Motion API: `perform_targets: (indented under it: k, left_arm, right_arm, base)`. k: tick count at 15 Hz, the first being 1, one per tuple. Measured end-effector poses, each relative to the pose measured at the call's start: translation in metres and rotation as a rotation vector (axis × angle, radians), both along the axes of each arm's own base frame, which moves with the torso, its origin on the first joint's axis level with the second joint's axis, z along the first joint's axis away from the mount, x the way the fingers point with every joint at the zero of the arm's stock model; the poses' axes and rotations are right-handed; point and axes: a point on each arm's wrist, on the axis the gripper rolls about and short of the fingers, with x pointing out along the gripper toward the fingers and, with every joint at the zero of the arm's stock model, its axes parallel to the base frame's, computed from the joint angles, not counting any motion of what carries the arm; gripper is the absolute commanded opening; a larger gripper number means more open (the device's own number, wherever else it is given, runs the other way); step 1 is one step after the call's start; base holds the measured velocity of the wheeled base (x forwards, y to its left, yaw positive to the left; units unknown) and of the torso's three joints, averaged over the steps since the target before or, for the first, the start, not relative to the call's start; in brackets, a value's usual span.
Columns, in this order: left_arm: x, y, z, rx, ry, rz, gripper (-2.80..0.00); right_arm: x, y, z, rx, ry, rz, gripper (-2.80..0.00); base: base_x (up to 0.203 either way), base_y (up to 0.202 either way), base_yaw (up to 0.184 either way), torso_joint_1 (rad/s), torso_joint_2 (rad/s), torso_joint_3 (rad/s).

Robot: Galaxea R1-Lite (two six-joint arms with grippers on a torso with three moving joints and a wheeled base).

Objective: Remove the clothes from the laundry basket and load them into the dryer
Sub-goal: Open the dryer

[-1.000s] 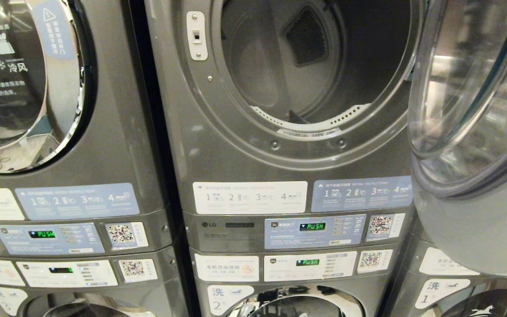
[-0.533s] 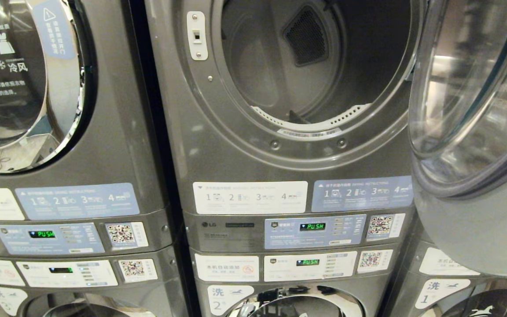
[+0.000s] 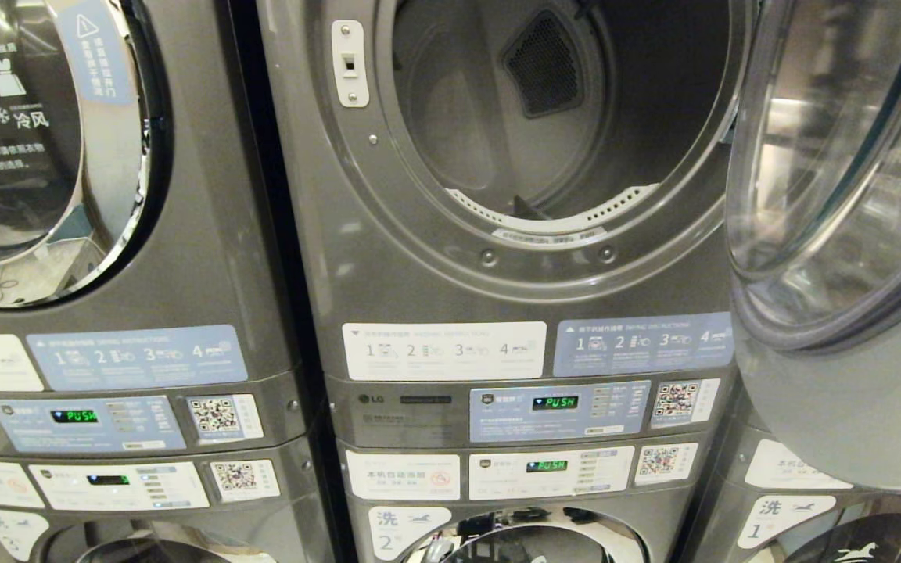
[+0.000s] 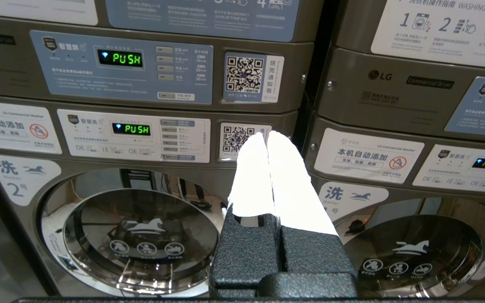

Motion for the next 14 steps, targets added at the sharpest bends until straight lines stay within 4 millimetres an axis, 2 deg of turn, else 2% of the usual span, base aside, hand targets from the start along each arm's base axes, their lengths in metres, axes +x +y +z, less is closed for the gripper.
perform_targets:
  k: [14]
  left_arm:
    - [0.0,0.0,-0.0001,0.0,0.0,0.0,-2.8]
  right_arm:
    - [-0.0018,-0.0003,-0.0005,-0.003,-0.021,-0.007,-2.8]
  base:
    - [0.0,0.0,0.0,0.0,0.0,0.0]
